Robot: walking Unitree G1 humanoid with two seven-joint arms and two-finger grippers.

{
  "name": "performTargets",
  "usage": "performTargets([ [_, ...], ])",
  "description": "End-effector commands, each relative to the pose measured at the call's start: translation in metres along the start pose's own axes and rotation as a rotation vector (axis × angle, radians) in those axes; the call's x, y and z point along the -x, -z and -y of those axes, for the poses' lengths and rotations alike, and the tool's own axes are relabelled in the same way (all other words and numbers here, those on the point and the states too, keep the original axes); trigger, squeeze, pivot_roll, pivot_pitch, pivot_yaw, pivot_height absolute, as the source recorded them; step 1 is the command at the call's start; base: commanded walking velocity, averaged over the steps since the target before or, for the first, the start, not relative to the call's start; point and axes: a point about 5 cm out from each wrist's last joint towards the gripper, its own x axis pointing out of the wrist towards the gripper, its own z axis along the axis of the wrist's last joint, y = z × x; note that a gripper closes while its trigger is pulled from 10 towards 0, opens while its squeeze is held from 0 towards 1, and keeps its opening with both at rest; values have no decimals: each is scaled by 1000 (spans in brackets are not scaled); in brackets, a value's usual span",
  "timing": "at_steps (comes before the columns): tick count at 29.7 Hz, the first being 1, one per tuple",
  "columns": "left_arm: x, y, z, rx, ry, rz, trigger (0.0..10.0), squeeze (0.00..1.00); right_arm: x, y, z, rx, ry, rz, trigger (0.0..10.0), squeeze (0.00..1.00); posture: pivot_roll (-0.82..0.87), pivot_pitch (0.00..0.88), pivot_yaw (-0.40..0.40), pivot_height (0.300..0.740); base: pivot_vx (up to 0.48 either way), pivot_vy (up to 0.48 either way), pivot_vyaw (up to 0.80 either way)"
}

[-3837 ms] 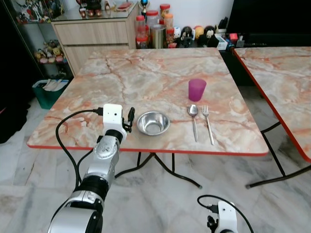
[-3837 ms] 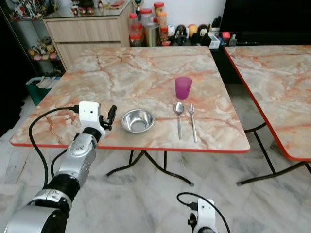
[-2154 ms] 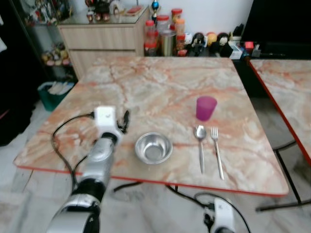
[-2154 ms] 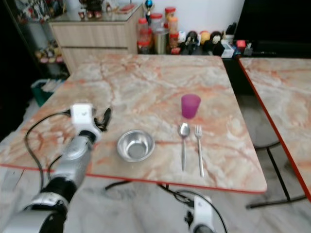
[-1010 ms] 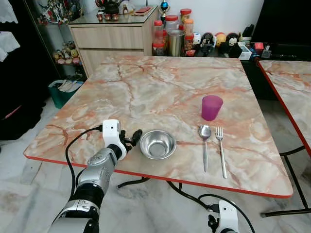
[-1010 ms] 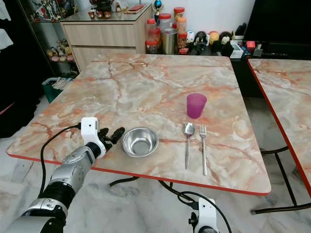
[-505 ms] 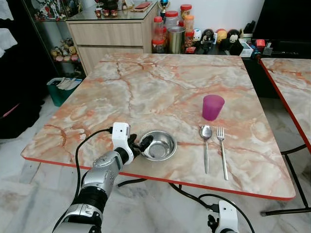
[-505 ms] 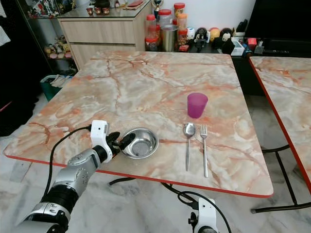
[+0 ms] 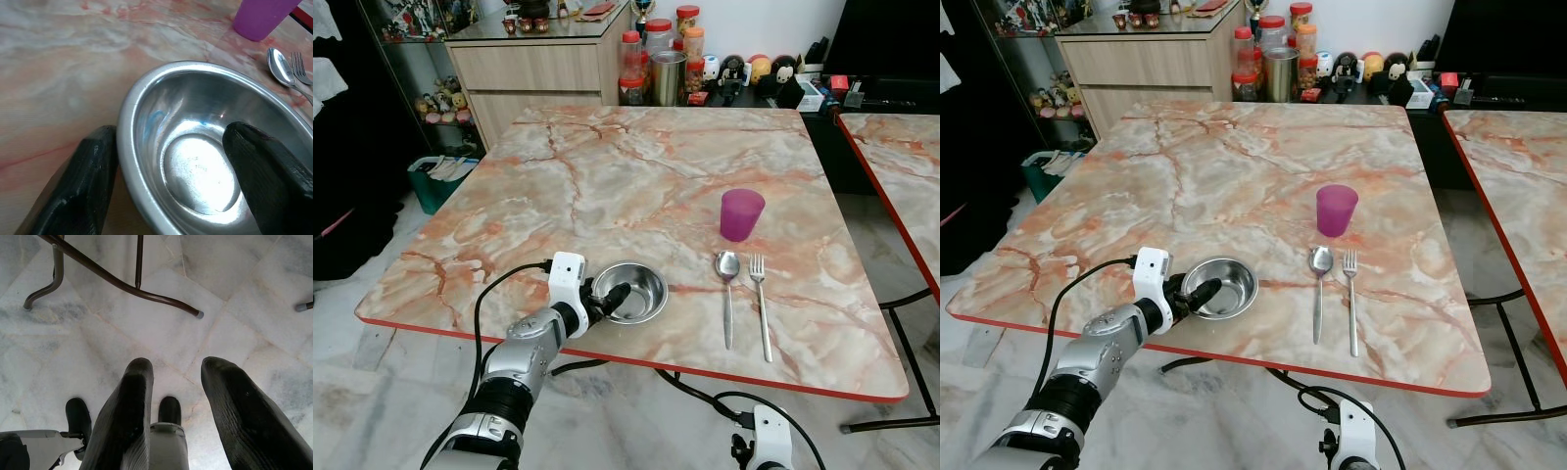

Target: Setting the table

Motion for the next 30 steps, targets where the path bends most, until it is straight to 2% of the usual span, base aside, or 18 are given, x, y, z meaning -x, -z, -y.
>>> performTargets([
  [1, 2, 4, -3, 2, -13, -21, 10000, 0, 0, 1, -1, -16, 1, 0, 10000, 0, 33, 0, 58, 740, 0, 0, 0],
  [5, 2, 3, -3, 15, -23, -25, 9765, 0, 0, 0, -1, -16, 2, 2, 10000, 0, 33, 0, 57, 740, 0, 0, 0],
  [7, 2, 1, -3, 22, -21, -17, 1294, 0, 0, 0, -1, -17, 2, 4, 10000, 0, 33, 0, 57, 740, 0, 0, 0],
  [8, 2, 0, -4, 22, -20, -14, 0, 0, 0, -1, -1, -18, 2, 4, 10000, 0, 34, 0, 57, 740, 0, 0, 0],
  [30, 3, -9, -9, -20, -35, -25, 0, 0, -1, -2, -3, -22, 2, 4, 10000, 0, 38, 0, 60, 740, 0, 0, 0],
])
